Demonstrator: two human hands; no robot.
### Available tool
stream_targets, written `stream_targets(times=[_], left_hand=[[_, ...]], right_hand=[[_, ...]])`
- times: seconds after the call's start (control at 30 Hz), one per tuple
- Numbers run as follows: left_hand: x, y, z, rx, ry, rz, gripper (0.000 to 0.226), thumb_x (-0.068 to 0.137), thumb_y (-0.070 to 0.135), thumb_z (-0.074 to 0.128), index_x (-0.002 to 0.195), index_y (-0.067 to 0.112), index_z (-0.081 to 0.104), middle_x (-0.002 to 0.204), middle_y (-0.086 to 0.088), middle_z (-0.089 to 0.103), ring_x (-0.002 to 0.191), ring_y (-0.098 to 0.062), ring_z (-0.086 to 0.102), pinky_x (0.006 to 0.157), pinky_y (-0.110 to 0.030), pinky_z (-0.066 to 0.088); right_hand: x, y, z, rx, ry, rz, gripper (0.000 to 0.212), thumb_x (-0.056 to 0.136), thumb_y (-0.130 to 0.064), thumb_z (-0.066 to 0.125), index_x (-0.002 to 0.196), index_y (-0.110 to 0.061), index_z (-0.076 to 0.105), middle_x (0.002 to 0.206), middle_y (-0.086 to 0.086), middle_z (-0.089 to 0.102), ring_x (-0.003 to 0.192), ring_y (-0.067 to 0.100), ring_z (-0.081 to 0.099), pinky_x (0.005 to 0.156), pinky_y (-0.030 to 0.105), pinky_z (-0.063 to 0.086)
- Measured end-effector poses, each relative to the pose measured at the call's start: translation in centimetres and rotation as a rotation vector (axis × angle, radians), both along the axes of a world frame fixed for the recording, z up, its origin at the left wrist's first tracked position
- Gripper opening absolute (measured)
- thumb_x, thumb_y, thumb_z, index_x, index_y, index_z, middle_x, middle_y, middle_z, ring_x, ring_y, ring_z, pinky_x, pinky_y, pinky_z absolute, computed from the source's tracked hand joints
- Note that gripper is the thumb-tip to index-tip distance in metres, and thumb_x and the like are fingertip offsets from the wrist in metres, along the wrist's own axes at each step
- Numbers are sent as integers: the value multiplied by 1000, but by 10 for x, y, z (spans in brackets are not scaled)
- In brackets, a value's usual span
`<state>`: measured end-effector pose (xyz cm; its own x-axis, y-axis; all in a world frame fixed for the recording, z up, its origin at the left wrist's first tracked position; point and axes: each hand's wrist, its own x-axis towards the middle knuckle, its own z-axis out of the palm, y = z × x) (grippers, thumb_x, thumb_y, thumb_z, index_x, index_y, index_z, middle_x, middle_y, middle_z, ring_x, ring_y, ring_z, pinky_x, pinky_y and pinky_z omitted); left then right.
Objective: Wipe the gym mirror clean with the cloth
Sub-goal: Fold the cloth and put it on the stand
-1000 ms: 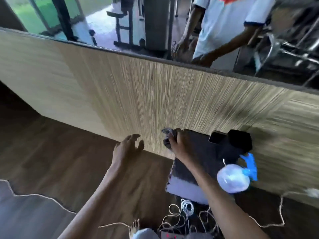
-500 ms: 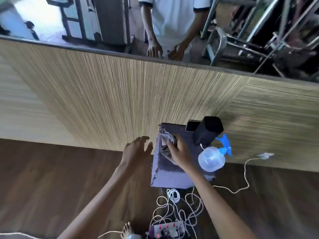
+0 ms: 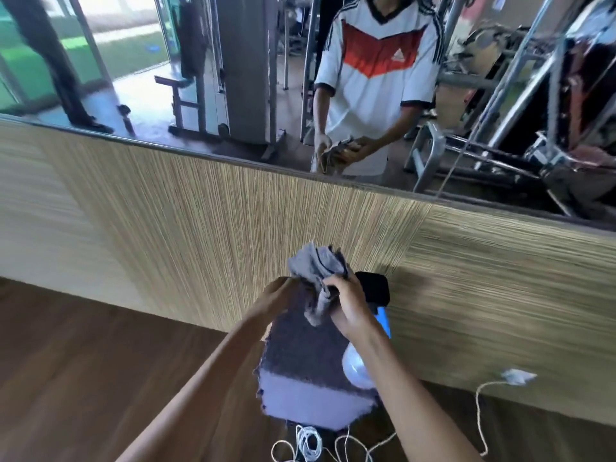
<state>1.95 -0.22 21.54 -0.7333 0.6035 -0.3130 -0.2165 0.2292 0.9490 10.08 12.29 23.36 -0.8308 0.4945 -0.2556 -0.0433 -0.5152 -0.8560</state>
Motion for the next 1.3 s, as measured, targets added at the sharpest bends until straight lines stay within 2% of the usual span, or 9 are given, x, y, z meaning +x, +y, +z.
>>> stream_targets(times=[0.07,0.17,0.37,0.67,0.87,0.97,1.07,1.17,1.3], left_hand=[[9,5,6,82,-6,52,15,98,29,61,92,16,63,85,-2,62,81,-16,58,63,-18,46],[17,9,19,205,22,52,11,103,12,52,105,13,63,90,2,68,79,-4,67,69,-18,54],[0,7,37,206,262,27,20,99,16,64,101,0,53,83,-7,56,76,-14,55,63,-18,46],[-20,1,55,257,415,184,34,92,0,67,81,14,38,73,0,34,52,4,37,50,-13,35],[-23,-1,58,377,332,310,29,96,-9,54,114,9,39,101,0,52,89,-8,54,68,-9,49],[-21,-1,59,402,316,357,33,98,7,59,127,12,45,126,-7,52,115,-17,52,83,-9,44],[-19,0,61,293,423,226,33,100,10,56,133,12,51,136,-2,53,123,-17,51,101,-27,44],[-12,2,70,229,468,-10,42,100,15,58,141,18,50,138,13,48,122,-3,51,104,-29,40],[-6,4,77,142,454,-310,37,93,37,62,128,27,57,127,14,59,97,20,58,84,-11,49]], right_hand=[[4,7,5,-75,28,29,49,71,3,54,119,-4,62,91,17,69,79,31,66,75,41,51],[9,12,8,-28,5,22,34,81,8,54,109,-6,67,94,19,71,84,33,68,81,44,53],[6,14,19,248,-93,-112,17,94,0,60,92,-15,69,81,-3,75,78,13,72,72,27,51],[2,27,36,255,21,-145,41,64,-44,89,91,-15,77,105,16,73,106,36,65,102,56,44],[3,17,41,407,1,-186,68,65,-64,81,102,-8,68,114,26,66,110,39,62,106,57,38],[8,18,50,573,8,-182,15,93,-32,67,107,-29,69,110,-13,72,111,7,62,103,30,42],[10,22,50,594,34,-156,26,99,-8,57,102,-33,65,97,-29,71,99,-10,62,94,19,42],[13,22,51,526,85,-116,12,92,-15,62,102,-21,66,93,-16,73,92,2,64,86,22,45],[13,23,54,451,86,-138,13,96,-12,60,95,-19,71,89,2,71,86,18,65,82,34,48]])
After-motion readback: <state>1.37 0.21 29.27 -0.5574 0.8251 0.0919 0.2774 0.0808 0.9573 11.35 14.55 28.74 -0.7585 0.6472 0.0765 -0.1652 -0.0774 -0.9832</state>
